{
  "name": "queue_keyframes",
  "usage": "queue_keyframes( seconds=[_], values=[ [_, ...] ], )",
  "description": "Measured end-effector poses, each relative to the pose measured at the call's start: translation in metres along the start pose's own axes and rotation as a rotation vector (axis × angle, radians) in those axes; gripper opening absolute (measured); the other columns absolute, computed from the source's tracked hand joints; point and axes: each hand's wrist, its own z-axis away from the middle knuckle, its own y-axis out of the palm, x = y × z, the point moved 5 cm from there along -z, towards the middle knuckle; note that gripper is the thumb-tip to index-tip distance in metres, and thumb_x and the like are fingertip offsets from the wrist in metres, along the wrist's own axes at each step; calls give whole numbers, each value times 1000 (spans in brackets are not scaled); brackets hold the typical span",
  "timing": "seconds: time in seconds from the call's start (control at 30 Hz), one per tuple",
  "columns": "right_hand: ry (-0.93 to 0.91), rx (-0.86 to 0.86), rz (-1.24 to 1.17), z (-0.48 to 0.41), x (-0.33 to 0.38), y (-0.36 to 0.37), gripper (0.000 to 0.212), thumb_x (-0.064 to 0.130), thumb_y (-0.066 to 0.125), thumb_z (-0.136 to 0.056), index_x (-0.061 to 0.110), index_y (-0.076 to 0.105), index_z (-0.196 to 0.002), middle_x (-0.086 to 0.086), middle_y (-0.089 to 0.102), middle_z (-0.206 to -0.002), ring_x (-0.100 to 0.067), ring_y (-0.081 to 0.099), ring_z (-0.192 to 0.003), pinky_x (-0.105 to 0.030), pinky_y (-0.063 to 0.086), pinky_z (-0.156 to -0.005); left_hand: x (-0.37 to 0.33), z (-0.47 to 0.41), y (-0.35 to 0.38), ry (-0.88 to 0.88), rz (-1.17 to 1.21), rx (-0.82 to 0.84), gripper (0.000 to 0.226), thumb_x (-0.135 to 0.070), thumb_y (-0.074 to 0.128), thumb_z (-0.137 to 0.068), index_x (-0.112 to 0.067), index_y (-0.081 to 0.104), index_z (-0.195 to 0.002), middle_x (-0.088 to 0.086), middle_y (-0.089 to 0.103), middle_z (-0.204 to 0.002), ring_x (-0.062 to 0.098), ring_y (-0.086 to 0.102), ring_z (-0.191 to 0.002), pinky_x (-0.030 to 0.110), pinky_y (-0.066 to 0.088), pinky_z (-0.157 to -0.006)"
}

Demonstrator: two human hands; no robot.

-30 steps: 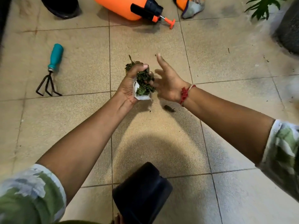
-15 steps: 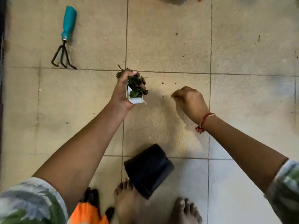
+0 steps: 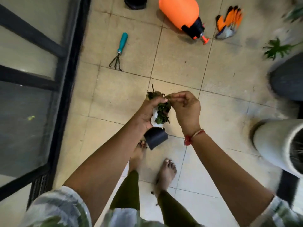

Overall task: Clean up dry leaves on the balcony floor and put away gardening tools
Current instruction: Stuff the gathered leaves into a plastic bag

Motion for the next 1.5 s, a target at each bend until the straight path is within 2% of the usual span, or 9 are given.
queue_keyframes(
  seconds=[0.2,0.4,0.53,0.67,0.87,1.07,1.23,1.37,1.5],
  values=[
    [-58,100,65,64,78,-18,28,-8,54,-87,15,67,-94,-2,70,-94,-12,67,-89,-30,54,-83,-19,83,37,46,139,-71,17,-17,50,-88,-11,65,-93,3,66,-79,15,60,-73,26,45,-73],
    [-211,293,76,92,146,-14,31,-12,42,-90,5,55,-113,2,63,-101,2,61,-95,-13,46,-86,-51,146,57,40,94,-82,16,-21,47,-88,-16,51,-74,3,49,-69,14,50,-56,16,42,-51],
    [-256,373,124,113,162,-8,29,-10,51,-87,9,59,-107,0,65,-103,-1,62,-98,-18,48,-90,-49,171,48,85,158,-105,29,-20,44,-90,-16,52,-62,1,49,-60,11,47,-53,21,39,-53],
    [5,258,-166,131,154,-3,19,-3,57,-88,11,63,-101,-1,66,-100,-8,61,-95,-23,49,-88,-33,188,16,235,537,-153,45,-20,42,-92,-15,68,-55,-3,63,-57,6,52,-49,14,38,-55],
    [404,386,-419,185,131,54,20,25,47,-97,14,64,-96,-2,67,-101,-17,61,-98,-30,47,-90,-12,224,-6,359,858,-106,45,-22,41,-89,-17,66,-52,-3,61,-52,13,59,-49,17,49,-54],
    [382,488,-391,238,125,124,28,34,57,-90,11,72,-89,-10,69,-97,-27,63,-101,-44,46,-100,7,268,-44,518,1099,-77,6,-17,61,-76,-12,62,-81,1,65,-80,14,68,-72,27,55,-69],
    [289,684,-155,295,104,165,28,34,55,-91,11,72,-93,-7,71,-99,-19,66,-98,-33,51,-88,43,308,-102,622,1310,-52,35,-11,71,-56,-9,60,-89,4,64,-84,17,66,-83,28,55,-73],
    [273,799,4,367,77,188,28,29,52,-94,9,71,-95,-6,72,-95,-15,69,-90,-24,52,-75,94,361,-148,591,1170,-307,36,-26,67,-63,-13,61,-96,3,63,-90,18,60,-86,35,46,-91],
    [347,937,82,453,31,217,28,39,62,-80,15,74,-89,-10,70,-102,-30,64,-106,-46,47,-98,165,417,-204,641,1222,-527,43,-25,68,-75,-10,59,-115,6,61,-99,19,58,-87,35,48,-82]
  ],
)
